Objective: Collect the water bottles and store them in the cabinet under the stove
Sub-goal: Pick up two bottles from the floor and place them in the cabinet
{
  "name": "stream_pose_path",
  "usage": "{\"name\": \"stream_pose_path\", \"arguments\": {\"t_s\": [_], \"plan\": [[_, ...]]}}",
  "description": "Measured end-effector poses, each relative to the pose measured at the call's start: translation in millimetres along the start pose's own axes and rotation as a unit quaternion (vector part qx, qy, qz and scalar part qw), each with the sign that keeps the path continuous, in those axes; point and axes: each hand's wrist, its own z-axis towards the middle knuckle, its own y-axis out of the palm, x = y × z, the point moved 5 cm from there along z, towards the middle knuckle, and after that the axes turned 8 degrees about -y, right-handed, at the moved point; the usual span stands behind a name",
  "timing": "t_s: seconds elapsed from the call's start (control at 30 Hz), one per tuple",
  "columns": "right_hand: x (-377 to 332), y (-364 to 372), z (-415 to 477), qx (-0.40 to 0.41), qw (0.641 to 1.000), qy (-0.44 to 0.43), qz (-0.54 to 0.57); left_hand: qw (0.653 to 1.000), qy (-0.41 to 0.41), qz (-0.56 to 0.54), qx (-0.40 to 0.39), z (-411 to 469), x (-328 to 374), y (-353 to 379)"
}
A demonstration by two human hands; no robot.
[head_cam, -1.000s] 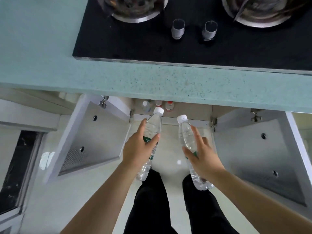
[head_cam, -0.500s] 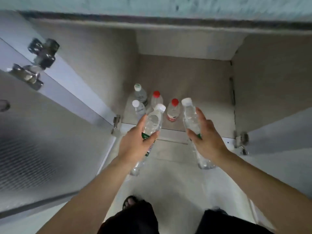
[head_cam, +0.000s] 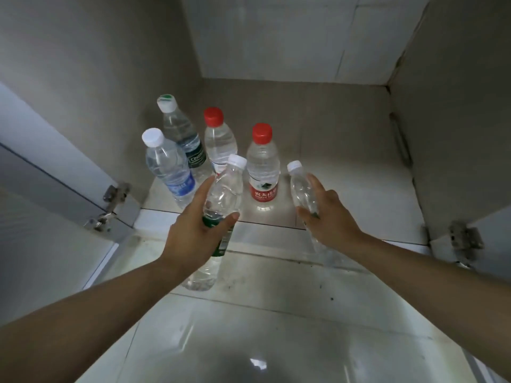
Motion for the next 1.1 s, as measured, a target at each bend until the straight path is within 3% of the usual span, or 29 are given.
{"name": "stream_pose_path", "arguments": {"t_s": [0.23,0.47,0.93,1.1], "plan": [[20.7,25.9,29.1,-0.003,0.992,0.022,-0.121,0.999,0.026,-0.038,0.029,16.0,1.5,0.0],[18.1,26.8,22.8,0.021,0.993,-0.007,-0.119,0.996,0.063,-0.037,0.042,32.2,9.1,-5.8],[12.6,29.7,19.4,0.046,0.988,-0.016,-0.146,0.975,0.128,-0.174,0.058,62.9,18.3,20.9],[14.5,25.9,20.0,0.038,0.989,0.0,-0.146,0.973,0.111,-0.189,0.074,60.6,2.4,29.4]]}}
